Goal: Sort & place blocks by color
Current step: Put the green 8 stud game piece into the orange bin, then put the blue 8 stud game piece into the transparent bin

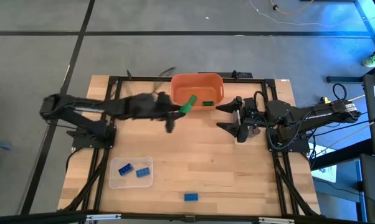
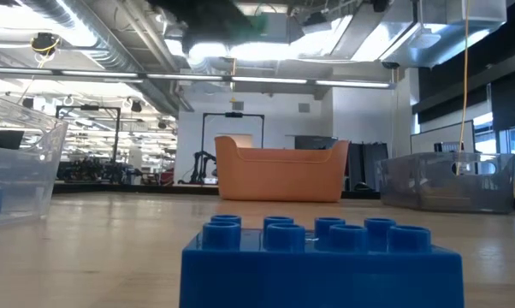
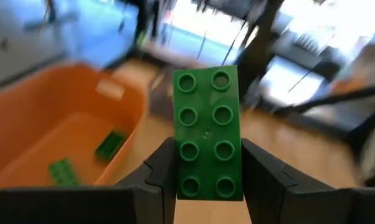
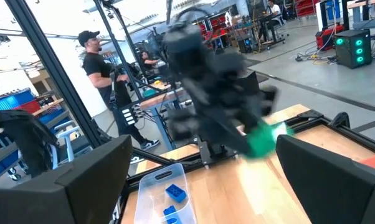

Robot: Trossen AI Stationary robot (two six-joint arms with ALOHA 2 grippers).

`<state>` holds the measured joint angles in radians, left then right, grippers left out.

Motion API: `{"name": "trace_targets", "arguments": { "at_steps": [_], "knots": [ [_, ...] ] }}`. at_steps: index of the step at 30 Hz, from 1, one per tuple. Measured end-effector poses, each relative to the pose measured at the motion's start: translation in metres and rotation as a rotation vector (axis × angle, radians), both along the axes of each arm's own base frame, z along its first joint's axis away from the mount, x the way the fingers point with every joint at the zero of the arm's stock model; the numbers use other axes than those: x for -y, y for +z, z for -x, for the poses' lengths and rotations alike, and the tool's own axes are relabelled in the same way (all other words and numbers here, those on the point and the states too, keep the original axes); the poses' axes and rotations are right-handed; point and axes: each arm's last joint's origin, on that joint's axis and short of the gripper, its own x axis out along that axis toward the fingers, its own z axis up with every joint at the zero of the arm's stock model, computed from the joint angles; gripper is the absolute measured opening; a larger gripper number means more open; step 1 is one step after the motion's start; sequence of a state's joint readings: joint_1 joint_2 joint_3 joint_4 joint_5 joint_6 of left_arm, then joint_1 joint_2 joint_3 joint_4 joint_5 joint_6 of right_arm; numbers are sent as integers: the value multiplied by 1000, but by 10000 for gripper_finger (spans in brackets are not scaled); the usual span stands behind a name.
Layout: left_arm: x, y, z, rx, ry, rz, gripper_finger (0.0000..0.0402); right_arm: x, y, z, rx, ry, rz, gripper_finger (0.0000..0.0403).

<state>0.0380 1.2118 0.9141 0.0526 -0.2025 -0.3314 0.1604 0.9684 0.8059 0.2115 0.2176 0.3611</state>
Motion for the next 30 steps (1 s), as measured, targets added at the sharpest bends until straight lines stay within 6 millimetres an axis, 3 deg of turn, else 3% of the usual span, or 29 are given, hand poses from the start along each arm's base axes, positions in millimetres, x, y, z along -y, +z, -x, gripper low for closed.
{"name": "trace_targets", "arguments": {
  "at_steps": [7,12,17,22,30],
  "knots": [
    [-55,-37,-60,-378,59,-26,123,0,0,0,0,0,0,398],
    [-93,-66,-83,-495,144,-53,123,0,0,0,0,0,0,398],
    [-119,-81,-92,-549,193,-77,123,0,0,0,0,1,-10,398],
    [-131,-95,-89,-612,221,-60,125,0,0,0,1,2,-32,398],
    [-137,-97,-87,-629,272,-75,241,0,0,0,0,2,-34,398]
  ]
}}
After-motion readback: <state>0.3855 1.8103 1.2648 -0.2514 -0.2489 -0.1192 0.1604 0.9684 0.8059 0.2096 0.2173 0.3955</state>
